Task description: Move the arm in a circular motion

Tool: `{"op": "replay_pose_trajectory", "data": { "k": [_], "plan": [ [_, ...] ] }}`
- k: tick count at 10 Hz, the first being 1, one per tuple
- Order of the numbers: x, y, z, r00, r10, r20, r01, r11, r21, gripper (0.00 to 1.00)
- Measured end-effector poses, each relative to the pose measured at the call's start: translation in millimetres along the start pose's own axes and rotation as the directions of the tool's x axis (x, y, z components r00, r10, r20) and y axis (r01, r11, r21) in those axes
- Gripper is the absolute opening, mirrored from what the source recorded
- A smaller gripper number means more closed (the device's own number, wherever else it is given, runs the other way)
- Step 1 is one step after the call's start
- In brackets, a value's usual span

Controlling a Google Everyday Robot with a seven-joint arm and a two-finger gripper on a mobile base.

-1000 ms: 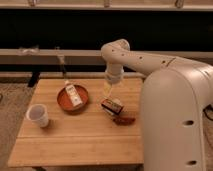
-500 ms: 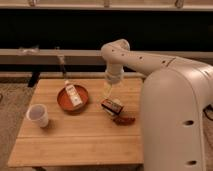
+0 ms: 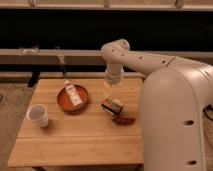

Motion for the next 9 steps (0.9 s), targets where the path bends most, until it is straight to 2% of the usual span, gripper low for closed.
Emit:
{"op": "replay_pose_trajectory", "data": {
  "k": [3,5,6,9],
  "plan": [
    [2.2,-1.2,0.4,1.0,-0.002,0.01,0.001,1.0,0.006,0.8],
    [15.6,-2.6,-2.1,1.0,-0.018,0.017,0.017,1.0,0.008,0.8],
    [24.8,1.0,-4.0,1.0,-0.021,0.022,0.021,1.0,0.005,0.8],
    [72.9,0.2,-19.6,0.998,-0.063,0.007,0.063,0.998,-0.005,0.8]
  ]
}}
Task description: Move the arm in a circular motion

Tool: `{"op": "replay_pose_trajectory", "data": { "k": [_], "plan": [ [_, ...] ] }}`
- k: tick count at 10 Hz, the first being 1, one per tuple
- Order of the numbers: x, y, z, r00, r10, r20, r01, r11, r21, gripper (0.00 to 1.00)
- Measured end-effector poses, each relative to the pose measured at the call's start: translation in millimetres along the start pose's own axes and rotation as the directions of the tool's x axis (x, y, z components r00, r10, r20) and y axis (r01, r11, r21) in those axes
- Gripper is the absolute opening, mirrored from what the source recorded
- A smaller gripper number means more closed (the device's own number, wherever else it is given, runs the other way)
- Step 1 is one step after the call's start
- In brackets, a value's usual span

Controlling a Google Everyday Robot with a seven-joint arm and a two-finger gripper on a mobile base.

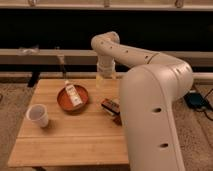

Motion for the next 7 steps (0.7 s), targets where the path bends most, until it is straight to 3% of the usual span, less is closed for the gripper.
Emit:
{"op": "replay_pose_trajectory", "data": {
  "k": [3,5,7],
  "plan": [
    [48.9,-19.9,-4.4,0.997,-0.071,-0.007,0.071,0.997,-0.012,0.8],
    [81.9,-63.5,3.1,0.987,-0.158,0.01,0.158,0.987,-0.017,0.8],
    [95.9,-108.9,13.2,0.973,-0.231,0.016,0.231,0.973,-0.023,0.8]
  ]
}}
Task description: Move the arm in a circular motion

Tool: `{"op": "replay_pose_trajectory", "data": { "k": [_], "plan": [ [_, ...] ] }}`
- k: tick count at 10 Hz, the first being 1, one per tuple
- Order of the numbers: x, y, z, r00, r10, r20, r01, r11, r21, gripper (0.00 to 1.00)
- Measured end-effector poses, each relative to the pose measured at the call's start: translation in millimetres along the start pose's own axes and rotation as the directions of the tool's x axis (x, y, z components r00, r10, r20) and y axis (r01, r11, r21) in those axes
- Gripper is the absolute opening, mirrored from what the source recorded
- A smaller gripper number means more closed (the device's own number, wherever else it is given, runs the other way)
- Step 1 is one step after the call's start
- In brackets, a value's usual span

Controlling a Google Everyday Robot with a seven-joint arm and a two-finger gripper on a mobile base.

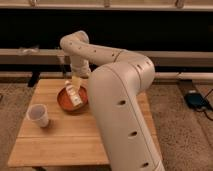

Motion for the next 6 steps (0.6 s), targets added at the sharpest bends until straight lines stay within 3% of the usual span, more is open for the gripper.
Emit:
{"op": "replay_pose_trajectory", "data": {
  "k": [3,6],
  "plan": [
    [27.7,-78.6,13.3,0.989,-0.148,0.001,0.148,0.989,0.005,0.8],
    [36.7,-146.7,19.2,0.96,-0.281,-0.004,0.281,0.96,0.006,0.8]
  ]
}}
